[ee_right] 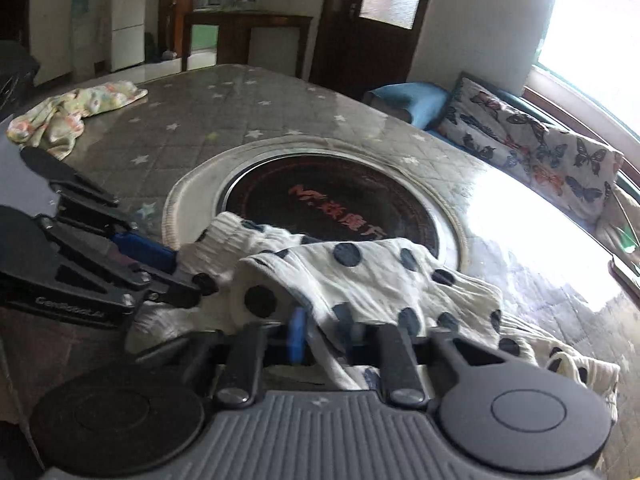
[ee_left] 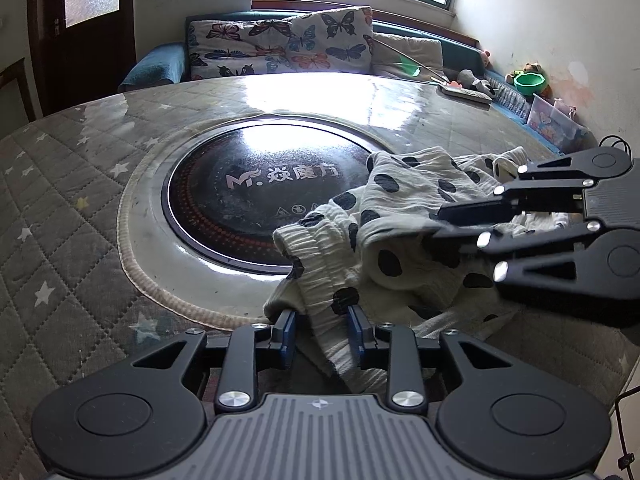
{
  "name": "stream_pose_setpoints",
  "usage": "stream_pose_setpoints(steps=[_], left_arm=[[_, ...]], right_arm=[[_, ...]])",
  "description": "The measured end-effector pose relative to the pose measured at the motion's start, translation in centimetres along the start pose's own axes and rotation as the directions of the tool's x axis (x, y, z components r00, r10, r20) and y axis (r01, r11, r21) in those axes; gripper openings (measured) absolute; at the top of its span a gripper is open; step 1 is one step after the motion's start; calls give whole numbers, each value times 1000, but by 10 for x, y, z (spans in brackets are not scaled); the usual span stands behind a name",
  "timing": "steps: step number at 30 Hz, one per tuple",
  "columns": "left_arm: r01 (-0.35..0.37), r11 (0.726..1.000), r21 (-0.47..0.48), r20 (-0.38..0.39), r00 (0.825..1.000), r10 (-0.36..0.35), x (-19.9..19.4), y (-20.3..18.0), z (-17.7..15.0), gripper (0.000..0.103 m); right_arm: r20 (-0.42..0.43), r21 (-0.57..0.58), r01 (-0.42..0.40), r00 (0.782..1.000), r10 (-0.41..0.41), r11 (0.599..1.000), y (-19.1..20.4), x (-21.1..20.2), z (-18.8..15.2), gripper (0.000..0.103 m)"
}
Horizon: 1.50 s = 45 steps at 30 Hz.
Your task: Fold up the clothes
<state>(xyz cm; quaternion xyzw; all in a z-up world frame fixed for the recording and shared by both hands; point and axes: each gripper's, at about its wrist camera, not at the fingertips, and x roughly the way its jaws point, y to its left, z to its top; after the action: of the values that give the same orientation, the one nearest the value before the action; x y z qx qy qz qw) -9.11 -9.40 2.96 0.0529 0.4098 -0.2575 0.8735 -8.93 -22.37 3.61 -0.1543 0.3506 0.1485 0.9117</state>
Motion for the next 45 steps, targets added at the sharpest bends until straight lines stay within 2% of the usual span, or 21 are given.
stream_pose_setpoints(steps=[4,8,12,15,18,20,22,27,29,31,33,37,40,41,44,45], left_arm=[[6,1000,-4,1,1000,-6,0,2,0,33],[8,1000,-6,2,1000,-8,0,2,0,34],[10,1000,-8,0,1000,-10,0,3,0,36],[6,1000,-7,-1,1000,-6,0,3,0,39],[2,1000,-3,-5,1000,-2,0,3,2,40],[-1,1000,3,-4,1000,1,-1,2,3,40],[-9,1000,9,-1,1000,9,-4,1,4,39],[-21,1000,11,20,1000,21,-11,1,10,42],[-25,1000,9,27,999,25,-14,3,12,43],[-32,999,4,32,999,32,-16,5,13,46],[-37,999,-6,35,999,37,-16,7,15,48],[-34,999,-25,35,999,35,-11,10,21,48],[-15,999,-44,31,999,17,-4,12,27,48],[-9,999,-52,27,1000,10,-1,13,28,48],[1,997,-73,18,1000,1,8,15,31,47],[0,997,-78,16,1000,1,10,16,32,46]], right_arm=[[59,63,76,995,-80,995,-20,-20,-1,8],[86,152,168,979,-183,974,-50,-45,-8,8],[69,267,268,953,-296,926,-83,-67,-24,8],[15,358,320,937,-349,877,-108,-77,-42,9],[-59,408,337,937,-344,848,-126,-80,-60,11],[-72,403,332,941,-332,853,-126,-81,-69,14],[-56,386,287,956,-288,877,-120,-83,-71,15],[-17,262,153,988,-154,953,-82,-64,-59,31],[-21,194,105,994,-103,975,-62,-50,-52,41],[-35,118,85,996,-81,989,-45,-37,-48,47],[-46,64,84,996,-82,994,-31,-26,-47,47],[-43,38,67,997,-65,997,-22,-13,-39,47],[-48,51,66,997,-63,997,-22,-7,-35,40],[-52,62,68,997,-65,996,-24,-6,-35,30],[-54,105,72,996,-67,992,-31,-7,-36,9],[-44,126,71,997,-66,989,-34,-12,-36,6]])
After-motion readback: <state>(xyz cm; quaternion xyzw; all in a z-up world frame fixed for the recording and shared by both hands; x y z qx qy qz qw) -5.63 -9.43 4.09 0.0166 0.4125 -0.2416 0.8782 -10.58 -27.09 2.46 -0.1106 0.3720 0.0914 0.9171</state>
